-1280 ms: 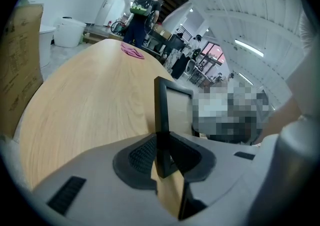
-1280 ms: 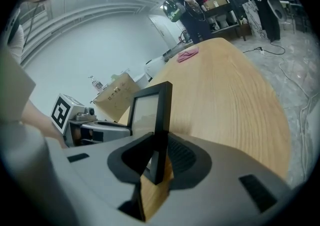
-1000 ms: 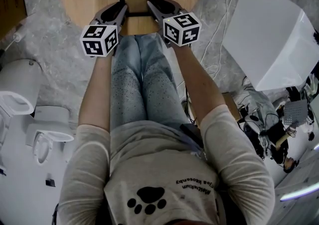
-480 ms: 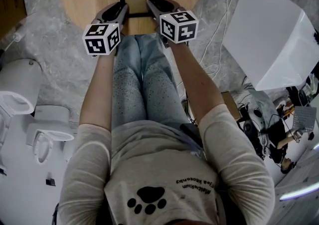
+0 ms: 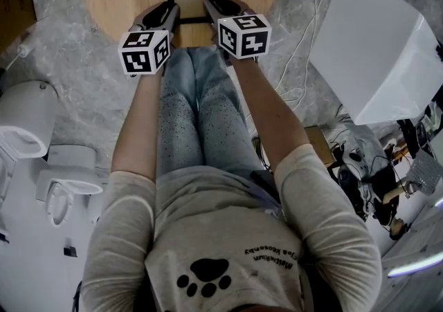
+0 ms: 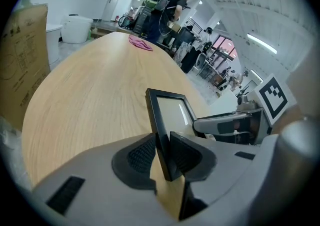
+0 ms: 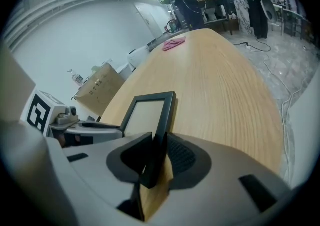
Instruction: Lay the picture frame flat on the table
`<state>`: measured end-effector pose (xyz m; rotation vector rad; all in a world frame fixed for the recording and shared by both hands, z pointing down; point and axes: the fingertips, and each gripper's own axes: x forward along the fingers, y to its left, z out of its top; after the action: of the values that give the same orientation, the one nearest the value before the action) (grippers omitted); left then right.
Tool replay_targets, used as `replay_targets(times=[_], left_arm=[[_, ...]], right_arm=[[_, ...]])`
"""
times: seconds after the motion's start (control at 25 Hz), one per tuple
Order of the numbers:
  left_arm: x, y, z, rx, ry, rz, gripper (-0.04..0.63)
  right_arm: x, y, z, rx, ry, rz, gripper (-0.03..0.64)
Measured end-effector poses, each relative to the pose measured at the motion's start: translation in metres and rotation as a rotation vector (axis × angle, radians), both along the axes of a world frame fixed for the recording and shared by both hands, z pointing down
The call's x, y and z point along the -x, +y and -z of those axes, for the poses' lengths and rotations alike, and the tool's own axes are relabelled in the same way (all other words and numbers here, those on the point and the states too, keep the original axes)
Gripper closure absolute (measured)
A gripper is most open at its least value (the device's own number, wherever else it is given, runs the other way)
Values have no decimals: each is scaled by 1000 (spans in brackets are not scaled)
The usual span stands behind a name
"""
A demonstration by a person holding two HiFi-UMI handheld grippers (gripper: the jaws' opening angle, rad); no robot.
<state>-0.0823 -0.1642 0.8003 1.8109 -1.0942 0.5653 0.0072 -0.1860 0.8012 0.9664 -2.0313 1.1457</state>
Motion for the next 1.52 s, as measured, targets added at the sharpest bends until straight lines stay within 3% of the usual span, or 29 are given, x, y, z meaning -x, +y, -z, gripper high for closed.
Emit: replay_targets(times=[0.24, 0.36, 0.52, 1.04, 1.24, 1.52], left_arm=[[4, -4, 4, -25, -15, 21, 449], [8, -7, 11, -72, -56, 8, 453], [1, -8, 21, -138, -91, -32, 551], [-11, -3, 9, -84, -99, -57, 575], [-10, -1, 8, -50, -76, -28, 574], [-17, 8, 22, -37, -26, -34, 575]], right_arm=[[1, -1, -1, -11, 40, -16, 518], [1, -1, -1, -19, 52, -15, 518], [0, -1, -1, -23, 61, -28, 518], [-6, 6, 11, -38, 97, -24, 509], [-1, 9, 24, -39, 92, -10, 577], [-6, 18, 43, 4, 103, -11, 604]])
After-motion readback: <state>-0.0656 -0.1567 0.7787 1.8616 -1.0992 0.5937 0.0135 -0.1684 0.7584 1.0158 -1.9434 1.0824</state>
